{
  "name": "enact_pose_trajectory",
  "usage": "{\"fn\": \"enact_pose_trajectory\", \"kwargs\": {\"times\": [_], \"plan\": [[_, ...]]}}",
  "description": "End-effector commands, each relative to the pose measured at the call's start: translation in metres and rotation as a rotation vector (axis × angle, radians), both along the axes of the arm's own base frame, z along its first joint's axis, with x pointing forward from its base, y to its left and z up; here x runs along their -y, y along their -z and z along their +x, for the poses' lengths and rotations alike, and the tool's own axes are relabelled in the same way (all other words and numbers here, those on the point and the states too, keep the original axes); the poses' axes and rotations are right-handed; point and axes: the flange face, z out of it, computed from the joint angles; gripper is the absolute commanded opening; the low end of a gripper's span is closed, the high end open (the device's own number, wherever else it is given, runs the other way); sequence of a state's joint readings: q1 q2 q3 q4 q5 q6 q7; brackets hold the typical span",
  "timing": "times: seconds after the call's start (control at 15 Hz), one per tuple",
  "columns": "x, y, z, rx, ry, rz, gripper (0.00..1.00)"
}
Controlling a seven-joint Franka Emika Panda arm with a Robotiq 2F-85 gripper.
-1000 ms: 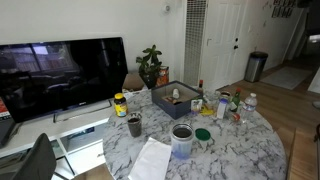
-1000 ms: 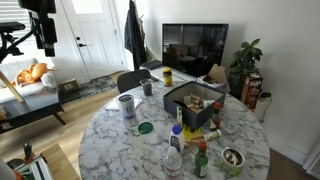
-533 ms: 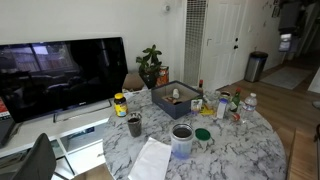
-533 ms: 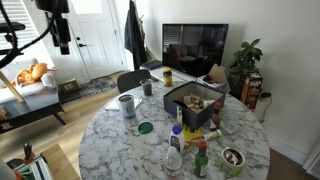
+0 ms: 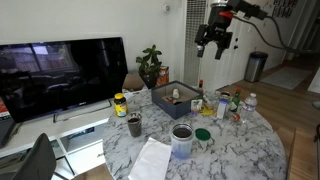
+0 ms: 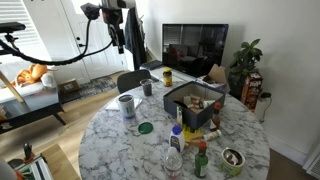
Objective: Pick up the red ketchup packet from the box and put it on the green lid, pick up the green lid and pour the red ketchup packet into the silver cup
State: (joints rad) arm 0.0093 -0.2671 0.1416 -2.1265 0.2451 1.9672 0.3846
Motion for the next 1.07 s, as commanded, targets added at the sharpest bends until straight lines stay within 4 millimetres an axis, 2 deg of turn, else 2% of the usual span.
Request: {"fn": "enact_pose_trajectory", "kwargs": {"times": [0.0,0.13,0.27,0.33,0.4,0.53,0.93,1.0], "plan": [[-0.007,0.036,0.079,0.009,0.081,-0.033,1.00],[-0.007,0.064,0.114,-0.003,0.118,-0.033,1.00],[-0.007,0.086,0.140,-0.003,0.130,0.015,1.00],[-0.003,0.068,0.109,-0.001,0.110,-0.011,1.00],[-0.003,0.080,0.123,-0.002,0.116,-0.003,1.00],[-0.003,0.092,0.137,-0.011,0.119,0.002,1.00],[-0.006,0.086,0.142,0.003,0.116,0.007,1.00],[0.001,0.097,0.153,-0.009,0.157,-0.009,1.00]]}}
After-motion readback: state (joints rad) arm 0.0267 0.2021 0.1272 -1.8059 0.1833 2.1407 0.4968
